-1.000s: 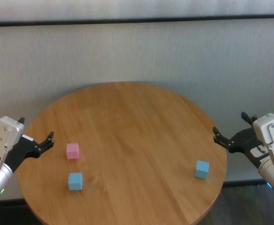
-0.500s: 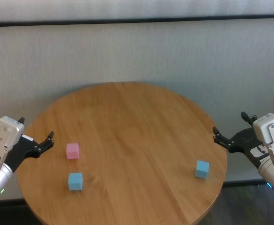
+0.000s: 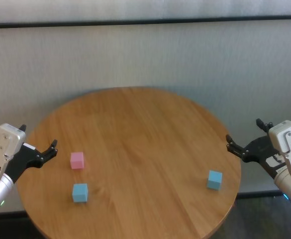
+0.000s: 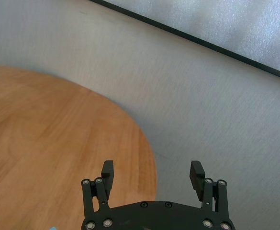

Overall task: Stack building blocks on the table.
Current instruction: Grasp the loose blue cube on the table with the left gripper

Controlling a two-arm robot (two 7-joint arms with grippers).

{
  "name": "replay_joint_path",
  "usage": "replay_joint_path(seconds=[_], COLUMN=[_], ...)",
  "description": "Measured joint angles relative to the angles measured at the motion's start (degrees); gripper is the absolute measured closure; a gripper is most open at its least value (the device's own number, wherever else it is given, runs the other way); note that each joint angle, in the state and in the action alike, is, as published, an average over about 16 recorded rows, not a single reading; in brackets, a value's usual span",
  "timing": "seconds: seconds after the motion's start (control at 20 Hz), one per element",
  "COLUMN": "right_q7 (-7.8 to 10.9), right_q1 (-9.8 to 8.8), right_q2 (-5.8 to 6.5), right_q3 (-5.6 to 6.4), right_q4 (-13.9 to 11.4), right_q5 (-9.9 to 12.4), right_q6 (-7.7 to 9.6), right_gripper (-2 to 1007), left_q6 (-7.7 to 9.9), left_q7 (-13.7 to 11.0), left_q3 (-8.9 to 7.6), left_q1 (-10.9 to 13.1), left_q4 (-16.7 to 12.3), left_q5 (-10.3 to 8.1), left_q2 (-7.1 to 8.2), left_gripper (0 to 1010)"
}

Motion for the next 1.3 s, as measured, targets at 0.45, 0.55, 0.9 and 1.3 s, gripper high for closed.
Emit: replay_joint_path(seconds=[0.45,0.55,0.9,1.3], right_q7=[0.16,0.42,2.29,6.33], right_q1=[0.01,0.03,0.23,0.75], right_q2=[-0.05,-0.15,-0.73,-1.57], right_q3=[-0.01,-0.04,-0.3,-0.98], right_q4=[0.1,0.2,0.8,1.8], right_q5=[-0.1,-0.2,-0.7,-1.7], right_q6=[-0.15,-0.42,-1.77,-3.69], right_gripper=[4,4,4,4], left_q6=[-0.11,-0.3,-1.11,-2.69], left_q7=[-0.8,-1.6,-5.9,-15.0], left_q3=[-0.03,-0.07,-0.34,-0.07], left_q1=[0.1,0.3,1.3,2.7], left_q4=[-0.3,-0.7,-2.6,-4.3], left_q5=[-0.1,-0.22,-1.1,-2.64], left_q2=[0.18,0.4,1.82,5.0], left_gripper=[8,8,8,8])
